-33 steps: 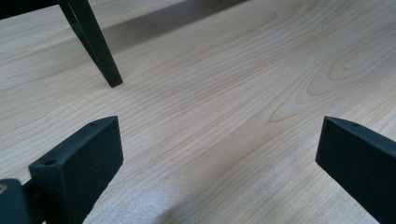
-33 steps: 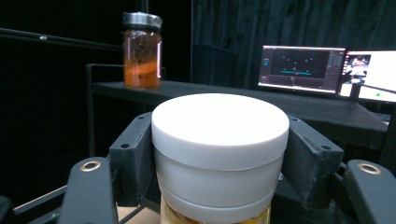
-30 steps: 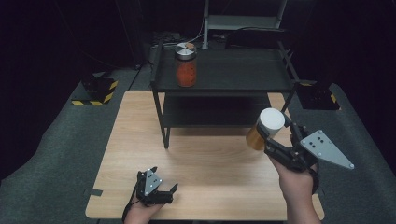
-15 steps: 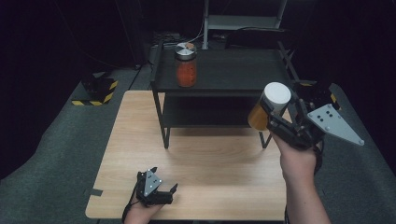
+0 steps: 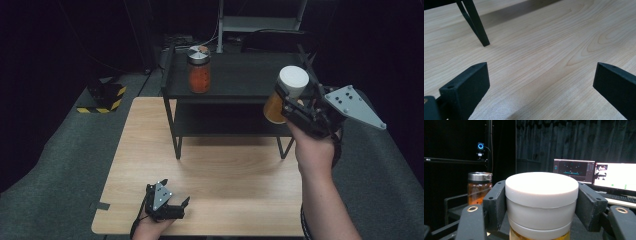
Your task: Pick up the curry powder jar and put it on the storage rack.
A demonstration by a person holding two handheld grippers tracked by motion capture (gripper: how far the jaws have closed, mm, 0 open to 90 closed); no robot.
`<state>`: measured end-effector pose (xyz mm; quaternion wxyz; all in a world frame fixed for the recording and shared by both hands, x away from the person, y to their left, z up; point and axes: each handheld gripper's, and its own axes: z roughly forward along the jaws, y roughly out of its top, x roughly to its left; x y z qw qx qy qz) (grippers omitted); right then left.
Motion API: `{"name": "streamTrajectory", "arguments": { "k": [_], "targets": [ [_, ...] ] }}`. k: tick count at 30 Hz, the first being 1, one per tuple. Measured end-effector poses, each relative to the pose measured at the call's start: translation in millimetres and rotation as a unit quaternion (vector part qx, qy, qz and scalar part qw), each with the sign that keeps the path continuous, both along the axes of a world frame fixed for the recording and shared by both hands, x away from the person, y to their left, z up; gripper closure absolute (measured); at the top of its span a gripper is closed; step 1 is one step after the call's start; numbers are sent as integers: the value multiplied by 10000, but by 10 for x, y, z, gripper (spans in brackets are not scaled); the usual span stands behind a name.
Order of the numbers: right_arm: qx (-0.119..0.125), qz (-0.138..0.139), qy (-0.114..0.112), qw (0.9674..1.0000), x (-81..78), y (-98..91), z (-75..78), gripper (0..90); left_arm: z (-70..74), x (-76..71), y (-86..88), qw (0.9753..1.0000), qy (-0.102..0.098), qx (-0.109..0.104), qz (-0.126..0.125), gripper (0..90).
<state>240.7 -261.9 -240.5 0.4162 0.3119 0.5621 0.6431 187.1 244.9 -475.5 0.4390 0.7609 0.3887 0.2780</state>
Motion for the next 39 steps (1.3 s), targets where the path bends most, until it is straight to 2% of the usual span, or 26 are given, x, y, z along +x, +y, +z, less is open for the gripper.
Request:
{"name": "streamTrajectory", "arguments": {
  "k": [9, 19, 27, 39],
  "targets": [
    [29, -98, 96, 9999, 205, 100, 182, 333, -4, 5, 25, 10000, 25, -76, -12, 9],
    [10, -223, 213, 9995, 454, 183, 291, 333, -3, 10, 45, 9999, 32, -90, -54, 9],
    [-41, -305, 220, 9993, 617, 261, 322, 333, -7, 14, 63, 9999, 47, -145, -53, 9],
    [-65, -351, 258, 9990, 773, 315, 312, 333, -21, -10, 87, 9998, 8, -190, -39, 8]
  ]
}}
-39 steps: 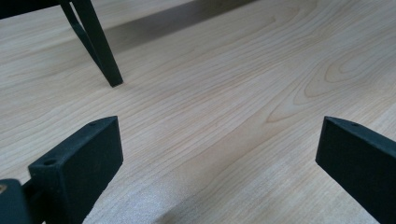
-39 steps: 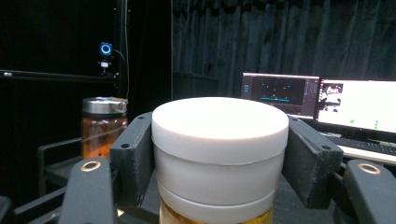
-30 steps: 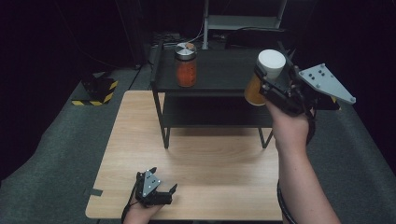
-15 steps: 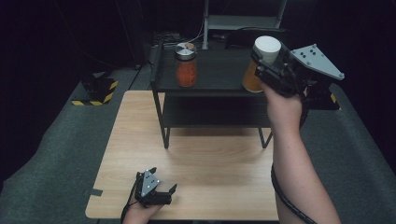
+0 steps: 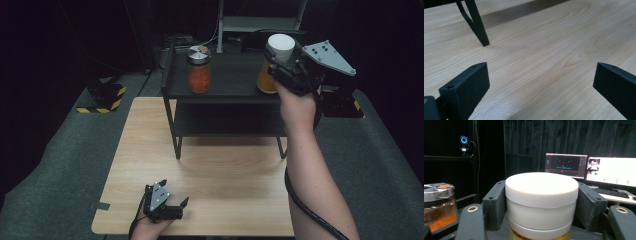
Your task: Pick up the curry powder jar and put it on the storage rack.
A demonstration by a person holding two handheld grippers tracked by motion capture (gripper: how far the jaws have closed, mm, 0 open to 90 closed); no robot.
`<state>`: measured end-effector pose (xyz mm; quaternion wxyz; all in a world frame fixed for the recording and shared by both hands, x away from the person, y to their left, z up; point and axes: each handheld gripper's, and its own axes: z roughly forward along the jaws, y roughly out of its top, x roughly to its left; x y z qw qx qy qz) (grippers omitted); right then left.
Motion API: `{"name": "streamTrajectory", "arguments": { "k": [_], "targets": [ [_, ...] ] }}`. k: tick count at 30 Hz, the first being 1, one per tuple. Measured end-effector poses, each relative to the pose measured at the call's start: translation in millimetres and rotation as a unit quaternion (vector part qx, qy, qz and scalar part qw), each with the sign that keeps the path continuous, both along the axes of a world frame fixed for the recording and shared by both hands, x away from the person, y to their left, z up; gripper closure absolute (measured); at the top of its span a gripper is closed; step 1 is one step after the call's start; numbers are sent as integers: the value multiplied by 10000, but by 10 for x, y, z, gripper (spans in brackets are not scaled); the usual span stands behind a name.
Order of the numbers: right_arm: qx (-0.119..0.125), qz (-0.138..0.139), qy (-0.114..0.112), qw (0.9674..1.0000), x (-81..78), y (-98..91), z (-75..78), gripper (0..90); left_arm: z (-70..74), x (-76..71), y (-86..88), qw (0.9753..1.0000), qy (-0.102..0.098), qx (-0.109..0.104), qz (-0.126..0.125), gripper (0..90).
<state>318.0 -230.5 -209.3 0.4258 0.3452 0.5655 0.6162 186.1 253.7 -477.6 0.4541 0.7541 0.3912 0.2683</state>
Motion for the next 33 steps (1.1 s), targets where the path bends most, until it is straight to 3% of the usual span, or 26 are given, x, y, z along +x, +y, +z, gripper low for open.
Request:
{"name": "streamTrajectory", "arguments": {
  "k": [13, 27, 33],
  "targets": [
    [-35, 55, 49, 10000, 61, 28, -7, 332, -4, -12, -9, 10000, -36, 25, 0, 8],
    [191, 139, 184, 9996, 152, -4, -5, 326, -13, -24, -15, 10000, -80, 42, -12, 7],
    [172, 162, 200, 9995, 177, -25, 3, 326, -13, -32, -23, 9999, -99, 69, -8, 7]
  ]
}}
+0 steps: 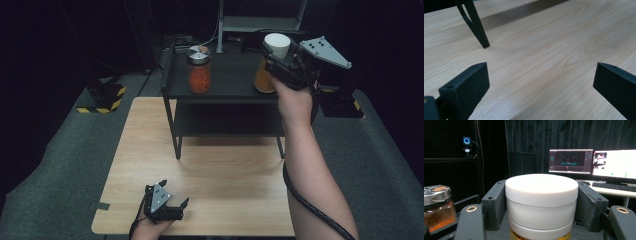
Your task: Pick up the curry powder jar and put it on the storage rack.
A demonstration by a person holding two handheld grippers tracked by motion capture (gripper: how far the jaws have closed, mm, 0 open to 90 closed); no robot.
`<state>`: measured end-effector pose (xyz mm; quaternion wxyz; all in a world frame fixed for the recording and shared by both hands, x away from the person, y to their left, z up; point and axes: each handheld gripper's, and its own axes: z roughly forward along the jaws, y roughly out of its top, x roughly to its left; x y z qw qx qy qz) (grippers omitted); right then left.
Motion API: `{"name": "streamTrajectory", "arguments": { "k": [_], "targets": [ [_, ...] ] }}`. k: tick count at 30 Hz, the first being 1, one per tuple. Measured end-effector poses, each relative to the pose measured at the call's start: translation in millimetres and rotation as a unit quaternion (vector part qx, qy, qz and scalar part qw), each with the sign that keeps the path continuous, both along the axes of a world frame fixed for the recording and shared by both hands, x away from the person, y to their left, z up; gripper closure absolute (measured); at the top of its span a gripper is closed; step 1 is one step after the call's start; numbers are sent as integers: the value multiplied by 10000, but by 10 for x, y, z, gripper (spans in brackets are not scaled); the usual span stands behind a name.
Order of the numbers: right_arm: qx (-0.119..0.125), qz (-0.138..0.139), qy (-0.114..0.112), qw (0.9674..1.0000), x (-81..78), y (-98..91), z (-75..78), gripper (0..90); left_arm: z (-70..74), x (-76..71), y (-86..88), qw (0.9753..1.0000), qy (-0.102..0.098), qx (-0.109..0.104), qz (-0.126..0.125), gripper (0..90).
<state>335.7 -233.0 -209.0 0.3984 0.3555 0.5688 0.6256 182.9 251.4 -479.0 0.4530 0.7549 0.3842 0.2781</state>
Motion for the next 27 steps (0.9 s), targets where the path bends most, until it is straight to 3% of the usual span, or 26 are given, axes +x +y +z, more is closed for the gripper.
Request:
{"name": "streamTrajectory", "arguments": {
  "k": [7, 11, 19, 27],
  "targets": [
    [-11, -2, -3, 10000, -6, 3, -3, 307, -3, -1, 10, 10000, 6, -38, 11, 7],
    [4, -35, 66, 10000, -16, 12, 15, 220, -5, -3, 16, 10000, 10, -56, 16, 6],
    [-90, -165, -54, 9998, -119, 44, -9, 0, 5, 5, 14, 10000, 47, -43, 18, 6],
    [-177, -138, 4, 9997, -277, 96, -37, 0, -1, -5, 3, 10000, 4, -17, 18, 5]
  ]
}}
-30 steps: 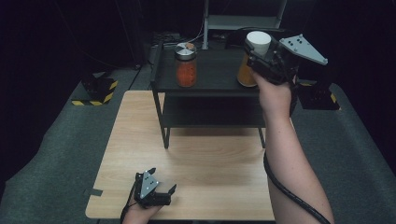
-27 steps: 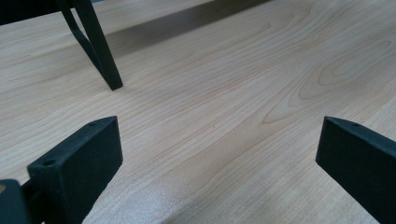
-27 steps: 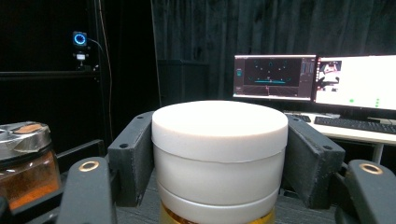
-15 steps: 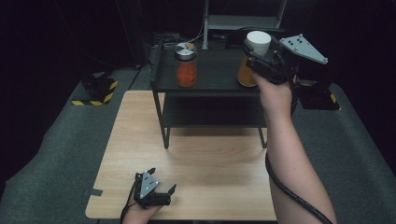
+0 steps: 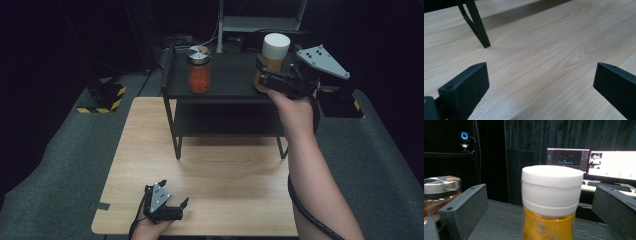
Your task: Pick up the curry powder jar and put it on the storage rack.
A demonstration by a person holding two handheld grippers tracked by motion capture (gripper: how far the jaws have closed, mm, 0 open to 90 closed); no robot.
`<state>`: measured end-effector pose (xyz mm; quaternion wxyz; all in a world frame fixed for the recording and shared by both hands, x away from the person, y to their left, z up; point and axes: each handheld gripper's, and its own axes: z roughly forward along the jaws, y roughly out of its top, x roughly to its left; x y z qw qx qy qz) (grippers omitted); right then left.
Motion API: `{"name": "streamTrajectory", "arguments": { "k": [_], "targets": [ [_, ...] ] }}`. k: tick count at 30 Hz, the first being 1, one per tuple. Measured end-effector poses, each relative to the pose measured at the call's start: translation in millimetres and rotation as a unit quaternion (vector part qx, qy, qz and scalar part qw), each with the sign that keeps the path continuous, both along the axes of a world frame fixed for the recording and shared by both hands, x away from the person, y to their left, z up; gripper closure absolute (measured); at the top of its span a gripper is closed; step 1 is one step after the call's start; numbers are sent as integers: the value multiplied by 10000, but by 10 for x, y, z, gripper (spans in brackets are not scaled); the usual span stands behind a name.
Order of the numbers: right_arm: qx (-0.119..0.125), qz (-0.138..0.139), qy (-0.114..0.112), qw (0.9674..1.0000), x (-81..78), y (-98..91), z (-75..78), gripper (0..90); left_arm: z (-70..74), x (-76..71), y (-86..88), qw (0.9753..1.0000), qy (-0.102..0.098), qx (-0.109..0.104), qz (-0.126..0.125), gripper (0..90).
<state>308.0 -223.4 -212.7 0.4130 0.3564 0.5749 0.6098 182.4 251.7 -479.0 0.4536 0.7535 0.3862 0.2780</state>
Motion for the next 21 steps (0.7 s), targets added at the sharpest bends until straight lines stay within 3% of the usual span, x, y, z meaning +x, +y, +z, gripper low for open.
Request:
{"name": "streamTrajectory", "arguments": {
  "k": [21],
  "targets": [
    [-173, 167, -151, 9996, -346, -104, -224, 0, 9, 8, -14, 10000, 14, 50, -18, 5]
  ]
}}
